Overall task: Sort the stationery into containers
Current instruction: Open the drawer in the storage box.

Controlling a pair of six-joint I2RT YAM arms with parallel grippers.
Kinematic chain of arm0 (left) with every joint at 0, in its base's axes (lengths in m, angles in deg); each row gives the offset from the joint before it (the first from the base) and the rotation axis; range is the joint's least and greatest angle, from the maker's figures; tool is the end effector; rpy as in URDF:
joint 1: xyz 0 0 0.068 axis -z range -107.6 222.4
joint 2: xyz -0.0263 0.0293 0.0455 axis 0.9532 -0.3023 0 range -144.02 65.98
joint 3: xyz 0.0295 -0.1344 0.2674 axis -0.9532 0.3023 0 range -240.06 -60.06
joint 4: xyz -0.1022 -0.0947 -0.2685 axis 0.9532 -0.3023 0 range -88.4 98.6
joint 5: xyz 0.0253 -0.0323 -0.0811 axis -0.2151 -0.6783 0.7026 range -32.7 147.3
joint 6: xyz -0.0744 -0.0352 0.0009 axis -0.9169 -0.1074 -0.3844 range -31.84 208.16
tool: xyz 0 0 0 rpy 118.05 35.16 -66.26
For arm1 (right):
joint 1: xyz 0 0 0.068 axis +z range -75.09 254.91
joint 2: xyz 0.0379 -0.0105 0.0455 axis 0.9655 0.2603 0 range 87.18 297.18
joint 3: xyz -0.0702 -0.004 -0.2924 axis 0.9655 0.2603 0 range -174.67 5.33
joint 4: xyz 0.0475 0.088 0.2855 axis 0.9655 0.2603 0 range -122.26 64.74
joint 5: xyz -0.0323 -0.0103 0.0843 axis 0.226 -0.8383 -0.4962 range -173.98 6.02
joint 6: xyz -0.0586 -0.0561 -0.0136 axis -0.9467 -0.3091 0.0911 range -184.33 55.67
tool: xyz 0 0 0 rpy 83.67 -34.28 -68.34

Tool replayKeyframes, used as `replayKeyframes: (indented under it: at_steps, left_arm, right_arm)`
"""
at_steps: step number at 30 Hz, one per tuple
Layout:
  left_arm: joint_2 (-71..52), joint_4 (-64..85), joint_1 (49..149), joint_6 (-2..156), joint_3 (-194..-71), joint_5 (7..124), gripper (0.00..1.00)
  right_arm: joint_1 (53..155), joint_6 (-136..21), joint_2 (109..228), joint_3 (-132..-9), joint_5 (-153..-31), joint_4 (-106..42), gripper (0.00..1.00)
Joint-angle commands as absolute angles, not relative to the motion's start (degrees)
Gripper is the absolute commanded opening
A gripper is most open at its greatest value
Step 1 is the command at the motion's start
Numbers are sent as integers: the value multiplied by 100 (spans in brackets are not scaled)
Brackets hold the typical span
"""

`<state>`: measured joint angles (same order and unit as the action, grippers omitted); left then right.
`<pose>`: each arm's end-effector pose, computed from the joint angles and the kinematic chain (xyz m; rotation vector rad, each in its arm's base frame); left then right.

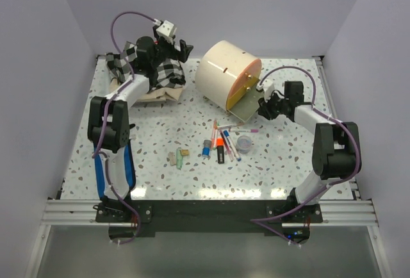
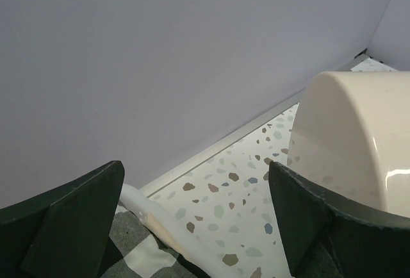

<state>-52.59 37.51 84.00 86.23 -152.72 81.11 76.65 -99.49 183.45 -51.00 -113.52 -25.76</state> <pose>0.5672 -0.1459 0.3059 0.4608 1.4737 -0.5025 0.4042 0.0475 0.1666 -0.9408 2.0678 0.3109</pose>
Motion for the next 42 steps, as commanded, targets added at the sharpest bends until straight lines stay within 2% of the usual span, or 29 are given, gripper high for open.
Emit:
replayKeyframes:
  at_steps: [1, 6, 7, 8, 11, 16, 21, 25, 30, 36, 42]
  left_arm:
    - [-4758, 4095, 8339, 8605, -15138, 8156, 100]
    - [-4547, 4104, 8330, 8623, -14918, 8147, 100]
    - [-4530, 4095, 8330, 8623, -14874, 8130, 100]
    - [-4468, 4095, 8330, 8597, -14804, 8138, 100]
    - [-4328, 4086, 8330, 8561, -14638, 8069, 100]
    - [-4012, 3937, 8348, 8658, -14347, 7954, 100]
    - [-3379, 3559, 8357, 8746, -13847, 7506, 100]
    - [-2625, 2708, 8357, 8790, -13416, 7470, 100]
    - [-1964, 1392, 8383, 8966, -13116, 7489, 100]
    - [-1779, -613, 8400, 8913, -13424, 7181, 100]
    - [-1304, -775, 8400, 8860, -13169, 7172, 100]
  right_arm:
    - [7535, -10169, 18096, -5066, -10982, -2277, 22]
    - [7509, -10204, 18026, -4986, -10964, -2303, 28]
    - [7500, -10195, 18043, -4986, -10938, -2277, 31]
    - [7509, -10178, 18034, -5004, -10903, -2251, 41]
    - [7500, -10230, 17991, -5013, -10867, -2146, 56]
    - [7509, -10292, 17815, -5162, -10903, -1847, 65]
    - [7500, -10257, 16999, -5311, -10876, -1101, 68]
    - [7535, -10046, 16164, -5347, -11078, -617, 69]
    - [8149, -9370, 15434, -5425, -11018, -703, 73]
    - [9283, -8280, 15705, -6102, -10614, -617, 72]
    - [10145, -8297, 16267, -6910, -10393, 7, 69]
